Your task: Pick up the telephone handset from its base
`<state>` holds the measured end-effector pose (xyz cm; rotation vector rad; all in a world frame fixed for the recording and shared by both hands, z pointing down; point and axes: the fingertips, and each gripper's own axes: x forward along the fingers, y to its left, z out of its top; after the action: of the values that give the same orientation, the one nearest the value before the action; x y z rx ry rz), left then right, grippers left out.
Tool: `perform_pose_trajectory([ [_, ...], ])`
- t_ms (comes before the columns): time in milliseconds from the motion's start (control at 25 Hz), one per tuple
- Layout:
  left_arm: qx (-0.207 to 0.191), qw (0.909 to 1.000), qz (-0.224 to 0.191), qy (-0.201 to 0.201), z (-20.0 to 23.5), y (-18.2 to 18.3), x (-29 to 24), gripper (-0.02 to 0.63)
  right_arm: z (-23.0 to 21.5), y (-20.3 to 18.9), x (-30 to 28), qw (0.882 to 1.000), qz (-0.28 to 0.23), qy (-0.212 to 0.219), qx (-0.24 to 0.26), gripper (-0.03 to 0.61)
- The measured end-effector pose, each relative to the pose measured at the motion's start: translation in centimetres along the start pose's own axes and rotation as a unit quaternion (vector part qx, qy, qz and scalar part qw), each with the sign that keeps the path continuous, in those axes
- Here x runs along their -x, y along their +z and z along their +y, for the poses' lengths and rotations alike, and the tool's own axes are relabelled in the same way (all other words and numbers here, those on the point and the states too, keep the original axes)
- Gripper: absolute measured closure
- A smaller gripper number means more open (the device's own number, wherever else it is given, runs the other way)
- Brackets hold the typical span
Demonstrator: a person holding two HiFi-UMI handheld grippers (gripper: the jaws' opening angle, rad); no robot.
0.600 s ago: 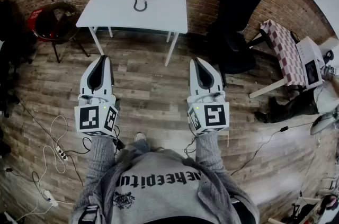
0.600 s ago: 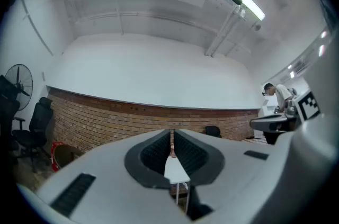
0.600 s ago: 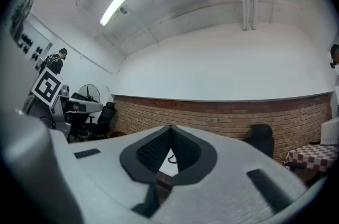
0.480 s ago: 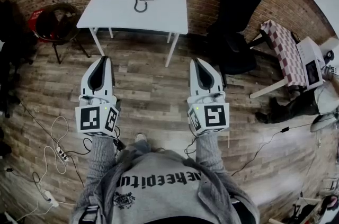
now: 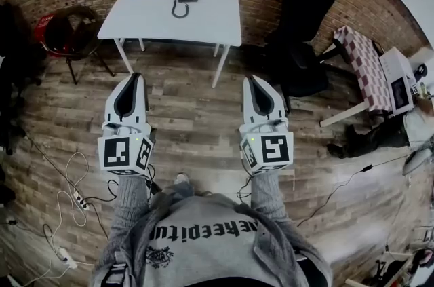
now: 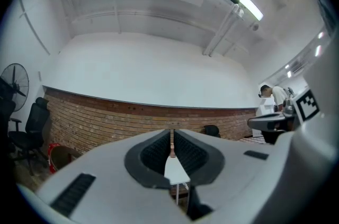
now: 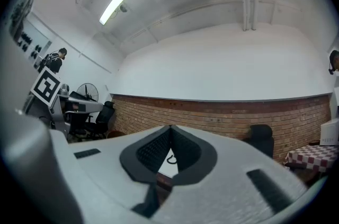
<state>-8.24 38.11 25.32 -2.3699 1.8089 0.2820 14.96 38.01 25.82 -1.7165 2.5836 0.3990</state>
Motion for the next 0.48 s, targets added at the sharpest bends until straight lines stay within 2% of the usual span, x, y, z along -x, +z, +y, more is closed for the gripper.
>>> perform_pose_trajectory([
  [160,-0.010,0.9999,-0.007,-0.004,1.1,0.1,-0.8,0.594,0.0,-0.1,-1.2,1.000,-0.006,-0.018,0.002,0.575],
  [480,-0.015,0.9996,-0.017,-0.018,4.0,0.0,-2.0,0.594,1.4,-0.1,-3.4,0.999,-0.016,-0.027,-0.009,0.575],
])
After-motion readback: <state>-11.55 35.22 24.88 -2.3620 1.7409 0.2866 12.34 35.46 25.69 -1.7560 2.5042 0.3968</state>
